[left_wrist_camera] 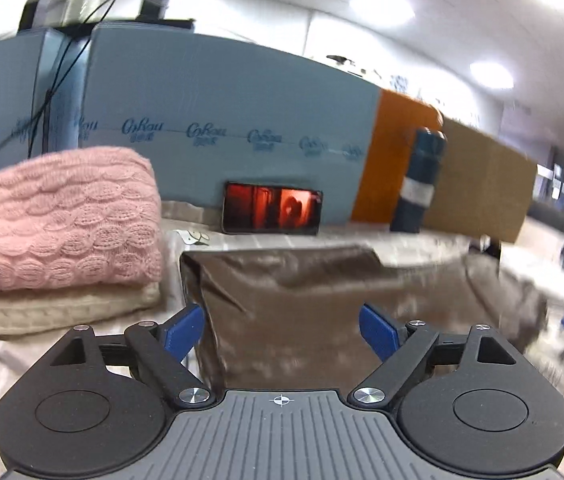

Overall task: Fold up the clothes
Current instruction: 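Grasp the end of the folded jacket with the right gripper and lift it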

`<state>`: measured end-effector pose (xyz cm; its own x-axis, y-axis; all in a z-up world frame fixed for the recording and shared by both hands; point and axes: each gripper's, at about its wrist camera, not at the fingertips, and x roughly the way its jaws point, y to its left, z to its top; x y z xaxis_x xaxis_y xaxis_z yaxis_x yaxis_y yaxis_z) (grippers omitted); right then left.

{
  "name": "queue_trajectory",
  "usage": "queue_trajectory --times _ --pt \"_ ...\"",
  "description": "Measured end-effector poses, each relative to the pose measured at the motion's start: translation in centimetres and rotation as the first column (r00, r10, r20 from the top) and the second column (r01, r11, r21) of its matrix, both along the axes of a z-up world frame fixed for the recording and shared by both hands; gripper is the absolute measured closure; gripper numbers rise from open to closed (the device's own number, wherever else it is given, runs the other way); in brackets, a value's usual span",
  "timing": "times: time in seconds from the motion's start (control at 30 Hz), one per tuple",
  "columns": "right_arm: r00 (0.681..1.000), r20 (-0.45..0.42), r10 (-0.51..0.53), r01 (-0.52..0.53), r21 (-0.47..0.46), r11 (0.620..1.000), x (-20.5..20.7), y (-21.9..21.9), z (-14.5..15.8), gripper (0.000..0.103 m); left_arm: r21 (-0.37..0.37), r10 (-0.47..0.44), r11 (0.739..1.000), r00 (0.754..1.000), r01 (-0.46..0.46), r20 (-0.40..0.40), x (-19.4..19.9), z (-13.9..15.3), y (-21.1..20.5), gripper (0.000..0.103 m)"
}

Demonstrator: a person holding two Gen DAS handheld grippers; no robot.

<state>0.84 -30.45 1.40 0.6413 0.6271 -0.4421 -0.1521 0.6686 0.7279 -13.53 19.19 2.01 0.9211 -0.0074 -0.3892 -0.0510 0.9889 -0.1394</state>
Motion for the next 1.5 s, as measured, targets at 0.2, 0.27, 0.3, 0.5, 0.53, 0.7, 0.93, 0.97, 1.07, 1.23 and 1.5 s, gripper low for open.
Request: queue_trajectory --times 0.2,0.27,0.3,0.5,0.53,0.7,0.93,0.97,1.07,1.23,1.5 --pt "0.994 -0.102 0.044 -0.034 0.098 0.995 0.7 0.4 -2.2 0.002 0.139 0.04 0.99 0.997 -0.03 -0.068 -1.2 -0.6 -2.7 0.016" --pt "0.996 -0.094 0.003 0.004 0.081 0.997 1.0 0.9 -2.4 0.002 0.129 0.063 0.99 0.994 -0.051 -0.094 -1.7 -0.8 -2.9 0.016" --pt "0.997 -0.08 -0.014 0.02 0.071 0.997 1.1 1.2 -2.4 0.002 0.118 0.073 0.991 0.992 -0.061 -0.101 -1.8 -1.0 -2.8 0.016" --pt "0.994 -0.021 -0.105 0.106 0.035 0.994 2.3 2.6 -2.5 0.003 0.023 0.102 0.995 0.986 -0.1 -0.134 -2.4 -2.4 -2.6 0.016" --pt "0.991 -0.023 -0.129 0.129 0.03 0.991 2.6 2.8 -2.5 0.006 0.015 0.105 0.994 0.985 -0.104 -0.14 -2.4 -2.5 -2.6 0.016" --pt "0.975 -0.063 -0.213 0.216 0.056 0.975 3.3 3.0 -3.1 0.053 -0.032 0.135 0.989 0.976 -0.143 -0.169 -2.0 -3.3 -2.4 0.016" --pt "0.984 -0.026 -0.175 0.177 0.217 0.96 2.6 2.6 -3.5 0.087 -0.065 0.134 0.987 0.976 -0.147 -0.169 -2.1 -3.6 -1.9 0.016" --pt "0.985 -0.013 -0.17 0.169 0.225 0.96 2.2 2.6 -3.3 0.088 -0.069 0.133 0.987 0.977 -0.146 -0.168 -2.1 -3.6 -1.8 0.016" --pt "0.988 0.014 -0.156 0.147 0.252 0.956 0.5 2.3 -2.8 0.089 -0.079 0.13 0.986 0.978 -0.144 -0.164 -2.2 -3.6 -1.6 0.016" --pt "0.99 0.019 -0.141 0.13 0.282 0.95 -2.6 0.6 -2.6 0.09 -0.084 0.094 0.991 0.983 -0.108 -0.155 -2.3 -3.5 -1.8 0.017" --pt "0.958 0.026 -0.286 0.27 0.262 0.927 -6.5 -5.1 -2.4 0.091 -0.092 -0.043 0.995 0.992 0.032 -0.121 -3.5 -3.3 -4.1 0.017"
